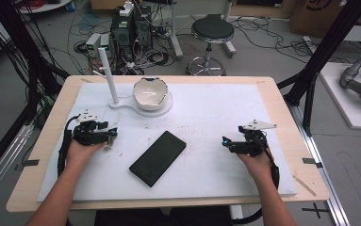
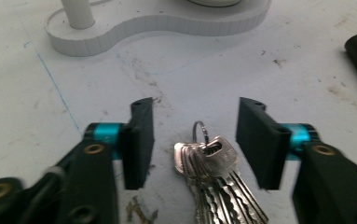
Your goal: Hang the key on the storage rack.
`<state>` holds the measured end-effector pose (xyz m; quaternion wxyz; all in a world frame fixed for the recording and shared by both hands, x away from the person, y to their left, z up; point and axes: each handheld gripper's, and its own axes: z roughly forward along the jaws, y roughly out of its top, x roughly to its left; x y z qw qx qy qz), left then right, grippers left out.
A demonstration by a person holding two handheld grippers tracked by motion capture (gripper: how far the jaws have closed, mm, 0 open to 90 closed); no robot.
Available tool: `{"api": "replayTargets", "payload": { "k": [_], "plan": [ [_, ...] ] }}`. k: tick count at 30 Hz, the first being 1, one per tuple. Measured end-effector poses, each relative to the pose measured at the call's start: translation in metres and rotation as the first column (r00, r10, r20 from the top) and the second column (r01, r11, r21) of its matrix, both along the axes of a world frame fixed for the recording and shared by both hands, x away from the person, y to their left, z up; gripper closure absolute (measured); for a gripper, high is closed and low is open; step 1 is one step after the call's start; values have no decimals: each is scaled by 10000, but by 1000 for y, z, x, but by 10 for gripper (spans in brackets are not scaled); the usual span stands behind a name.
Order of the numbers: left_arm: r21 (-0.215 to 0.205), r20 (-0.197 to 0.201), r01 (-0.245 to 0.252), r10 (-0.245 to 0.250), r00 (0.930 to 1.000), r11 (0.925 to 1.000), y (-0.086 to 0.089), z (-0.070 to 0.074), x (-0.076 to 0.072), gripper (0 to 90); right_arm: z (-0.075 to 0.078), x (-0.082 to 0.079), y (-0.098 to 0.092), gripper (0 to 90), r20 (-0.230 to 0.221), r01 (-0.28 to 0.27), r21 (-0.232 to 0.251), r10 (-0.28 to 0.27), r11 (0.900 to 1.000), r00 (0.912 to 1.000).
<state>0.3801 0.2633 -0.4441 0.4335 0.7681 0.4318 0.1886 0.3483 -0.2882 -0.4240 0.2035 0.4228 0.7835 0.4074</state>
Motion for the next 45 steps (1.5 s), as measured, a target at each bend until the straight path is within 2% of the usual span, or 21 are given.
{"api": "replayTargets", "payload": {
  "k": [6, 11, 12, 13, 15, 20, 21, 22, 26, 28, 29, 30, 34, 35, 37, 40, 41, 42, 43, 44, 45],
  "plan": [
    [25, -52, -65, 65, 10000, 10000, -1, -3, 2, 636, 0, 0, -1, 159, -44, 42, 0, -42, 10000, 10000],
    [263, -238, 108, -101, 9997, 9996, -5, -5, 3, 685, 0, 0, -1, 159, -81, 73, -1, -73, 10000, 9999],
    [323, -248, 181, -173, 9995, 9993, -6, -5, 3, 722, 0, 0, -1, 159, -91, 87, 23, -87, 10000, 9999],
    [405, -205, 266, -258, 9995, 9988, -8, -5, 2, 804, 0, -1, -1, 159, -76, 102, -4, -102, 9999, 9999],
    [550, -134, 306, -300, 9995, 9980, -8, -4, 2, 875, 0, -1, -1, 159, -44, 111, -37, -111, 9999, 9999],
    [296, -234, 502, -496, 9985, 9983, -6, -3, 1, 880, 0, -1, -1, 159, -57, 128, -71, -128, 9999, 9999],
    [269, -42, 509, -509, 9987, 9983, -5, 0, 0, 881, 0, -1, -1, 159, -59, 92, -90, -92, 9999, 9999],
    [269, -42, 509, -509, 9987, 9983, -5, 0, 0, 880, 0, -1, -1, 159, -59, 92, -90, -92, 9999, 9999],
    [-23, 520, 502, -500, 9974, 9987, -2, 11, -6, 881, 0, -1, 0, 159, -81, 91, -116, -92, 9999, 9999],
    [12, 629, 584, -584, 9963, 9983, -1, 20, -7, 881, -1, 0, 0, 159, -92, 77, -125, -78, 9999, 9999],
    [-177, 866, 714, -696, 9938, 9973, 0, 30, -10, 881, -1, 0, 1, 159, -94, 85, -93, -86, 9999, 9999],
    [-177, 866, 714, -696, 9938, 9973, 0, 30, -10, 881, -1, 0, 1, 159, -94, 85, -93, -86, 9999, 9999],
    [-389, 1294, 1078, -1020, 9863, 9934, -2, 53, -12, 881, -1, 0, 1, 159, -168, 95, -113, -97, 9999, 9998],
    [-319, 1405, 1151, -1095, 9840, 9928, -4, 61, -11, 881, -1, 0, 2, 160, -137, 70, -104, -71, 9999, 9999],
    [-233, 1418, 1207, -1163, 9830, 9924, -5, 67, -9, 881, -1, 1, 2, 160, -98, 74, -120, -75, 9999, 9999],
    [-192, 1541, 1180, -1136, 9815, 9928, -7, 78, -4, 881, -1, 0, 3, 159, -148, 48, -140, -50, 9999, 9999],
    [-135, 1610, 1126, -1090, 9809, 9935, -8, 86, 0, 881, -1, 0, 3, 159, -116, 25, -143, -27, 9999, 9999],
    [-135, 1610, 1126, -1090, 9809, 9935, -8, 86, 0, 881, -1, 0, 3, 159, -116, 25, -143, -27, 9999, 9999],
    [-194, 1741, 1060, -1011, 9795, 9942, -7, 96, 4, 881, -1, 0, 3, 159, -107, 3, -128, -4, 9999, 9999],
    [-194, 1741, 1060, -1011, 9795, 9942, -7, 96, 4, 881, -1, 0, 3, 159, -107, 3, -128, -4, 9999, 9999],
    [-128, 1835, 1030, -989, 9780, 9946, -7, 104, 6, 881, -2, 1, 2, 160, -72, 34, -130, -35, 9999, 10000]
  ]
}}
